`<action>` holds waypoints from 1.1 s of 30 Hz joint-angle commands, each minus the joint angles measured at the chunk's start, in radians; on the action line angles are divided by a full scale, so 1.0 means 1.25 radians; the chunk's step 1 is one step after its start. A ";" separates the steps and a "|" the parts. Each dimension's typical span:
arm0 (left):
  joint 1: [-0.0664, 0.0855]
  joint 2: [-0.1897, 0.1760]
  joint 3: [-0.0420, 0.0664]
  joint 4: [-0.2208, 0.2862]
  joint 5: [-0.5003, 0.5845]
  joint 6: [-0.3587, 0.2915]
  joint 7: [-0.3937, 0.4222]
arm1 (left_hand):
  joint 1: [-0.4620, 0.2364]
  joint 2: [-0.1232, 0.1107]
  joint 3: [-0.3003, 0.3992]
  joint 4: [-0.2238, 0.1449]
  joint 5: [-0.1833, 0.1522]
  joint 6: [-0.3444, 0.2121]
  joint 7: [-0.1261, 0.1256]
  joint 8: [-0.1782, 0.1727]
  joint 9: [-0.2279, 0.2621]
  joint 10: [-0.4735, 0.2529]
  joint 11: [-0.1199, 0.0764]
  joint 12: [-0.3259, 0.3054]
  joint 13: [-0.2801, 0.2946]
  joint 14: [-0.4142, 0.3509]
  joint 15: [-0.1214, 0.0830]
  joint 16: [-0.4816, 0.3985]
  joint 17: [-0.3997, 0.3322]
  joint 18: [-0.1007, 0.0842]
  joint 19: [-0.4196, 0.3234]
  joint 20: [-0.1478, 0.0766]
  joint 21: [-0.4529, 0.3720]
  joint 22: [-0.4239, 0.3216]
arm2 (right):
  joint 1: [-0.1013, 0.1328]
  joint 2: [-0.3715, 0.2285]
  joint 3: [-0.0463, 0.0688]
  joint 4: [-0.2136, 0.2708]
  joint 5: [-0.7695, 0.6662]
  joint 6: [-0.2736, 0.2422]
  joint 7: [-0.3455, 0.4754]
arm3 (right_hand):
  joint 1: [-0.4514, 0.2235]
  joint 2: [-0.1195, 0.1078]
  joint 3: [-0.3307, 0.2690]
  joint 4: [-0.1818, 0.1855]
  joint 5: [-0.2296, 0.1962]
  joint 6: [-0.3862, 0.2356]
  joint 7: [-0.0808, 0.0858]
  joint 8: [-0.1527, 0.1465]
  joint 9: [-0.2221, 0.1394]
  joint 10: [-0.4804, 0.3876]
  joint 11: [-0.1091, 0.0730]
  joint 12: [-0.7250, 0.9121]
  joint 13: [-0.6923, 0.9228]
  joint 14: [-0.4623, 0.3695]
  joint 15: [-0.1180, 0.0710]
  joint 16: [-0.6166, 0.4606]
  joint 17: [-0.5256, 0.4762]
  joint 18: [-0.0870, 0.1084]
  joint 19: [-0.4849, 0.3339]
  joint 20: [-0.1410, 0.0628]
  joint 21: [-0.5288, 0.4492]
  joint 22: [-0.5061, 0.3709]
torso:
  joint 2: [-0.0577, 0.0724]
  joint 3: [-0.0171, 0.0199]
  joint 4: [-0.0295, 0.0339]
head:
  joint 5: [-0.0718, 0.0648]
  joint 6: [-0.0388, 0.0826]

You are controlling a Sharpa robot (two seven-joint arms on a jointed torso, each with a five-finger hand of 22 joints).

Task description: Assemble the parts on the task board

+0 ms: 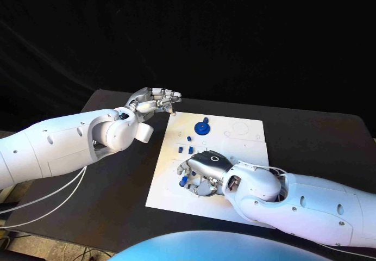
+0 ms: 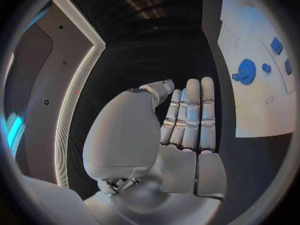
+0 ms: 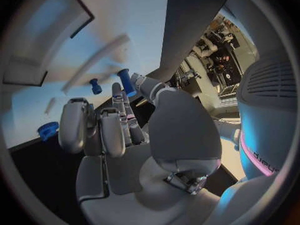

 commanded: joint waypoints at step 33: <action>0.000 -0.003 -0.001 0.000 -0.002 0.008 0.004 | -0.004 0.005 0.003 -0.004 0.005 -0.010 0.001 0.001 -0.001 -0.010 0.001 0.001 -0.001 -0.004 0.001 0.002 -0.002 0.004 -0.005 0.002 0.001 0.001 | 0.073 -0.234 0.009 0.105 0.251 -0.088 -0.001 | -0.004 0.020 -0.001 0.021 0.013 0.079 0.002 0.033 0.002 0.068 -0.006 0.044 0.017 0.034 -0.001 0.001 0.003 0.001 0.010 -0.002 0.023 0.126 | -0.003 0.0003 -0.0075 | -0.027 0.012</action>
